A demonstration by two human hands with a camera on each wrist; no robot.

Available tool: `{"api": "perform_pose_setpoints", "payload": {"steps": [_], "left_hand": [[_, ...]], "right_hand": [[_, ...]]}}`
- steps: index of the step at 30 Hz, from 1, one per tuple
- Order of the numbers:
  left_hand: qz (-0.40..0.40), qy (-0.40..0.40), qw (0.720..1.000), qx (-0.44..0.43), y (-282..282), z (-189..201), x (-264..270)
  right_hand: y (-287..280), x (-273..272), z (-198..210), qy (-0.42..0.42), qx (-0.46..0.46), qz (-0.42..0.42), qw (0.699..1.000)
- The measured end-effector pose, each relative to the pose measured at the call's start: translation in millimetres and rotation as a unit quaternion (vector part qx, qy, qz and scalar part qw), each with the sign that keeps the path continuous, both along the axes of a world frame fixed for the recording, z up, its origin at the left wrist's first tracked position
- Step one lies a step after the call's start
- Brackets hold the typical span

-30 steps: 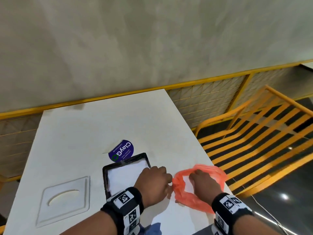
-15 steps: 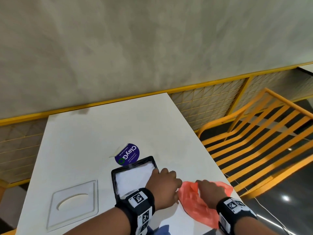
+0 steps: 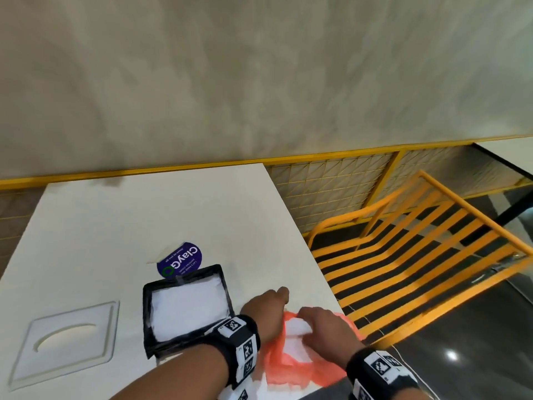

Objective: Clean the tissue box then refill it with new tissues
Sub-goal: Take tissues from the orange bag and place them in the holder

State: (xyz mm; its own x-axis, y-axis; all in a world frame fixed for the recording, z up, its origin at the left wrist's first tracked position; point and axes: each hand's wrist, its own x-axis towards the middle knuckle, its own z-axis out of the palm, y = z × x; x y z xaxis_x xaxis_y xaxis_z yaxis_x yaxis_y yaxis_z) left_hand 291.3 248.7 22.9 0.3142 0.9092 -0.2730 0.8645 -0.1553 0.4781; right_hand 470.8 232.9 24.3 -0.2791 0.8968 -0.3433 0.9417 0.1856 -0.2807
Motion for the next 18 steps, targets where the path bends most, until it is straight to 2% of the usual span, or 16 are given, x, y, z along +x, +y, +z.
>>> {"api": "perform_pose_setpoints", "payload": {"steps": [3, 7, 10, 13, 18], "left_hand": [[0.013, 0.004, 1.0, -0.018, 4.5, -6.2, -0.8], [0.002, -0.085, 0.994, -0.069, 6.1, -9.8, 5.3], [-0.018, -0.051, 0.997, -0.057, 2.9, -12.2, 12.9], [0.043, -0.069, 0.996, -0.027, 2.4, -18.8, 13.1], [0.138, -0.104, 0.983, -0.068, 7.2, -19.8, 2.9]], "right_hand": [[0.4, 15.6, -0.1, 0.001, 0.002, 0.003, 1.0], [-0.7, 28.0, -0.7, 0.031, -0.016, -0.017, 0.999], [2.3, 29.7, -2.1, 0.057, -0.034, -0.019, 0.998], [2.9, 30.8, -3.4, 0.057, -0.025, -0.02, 0.998], [-1.3, 34.8, -4.3, 0.071, 0.002, 0.001, 0.997]]}}
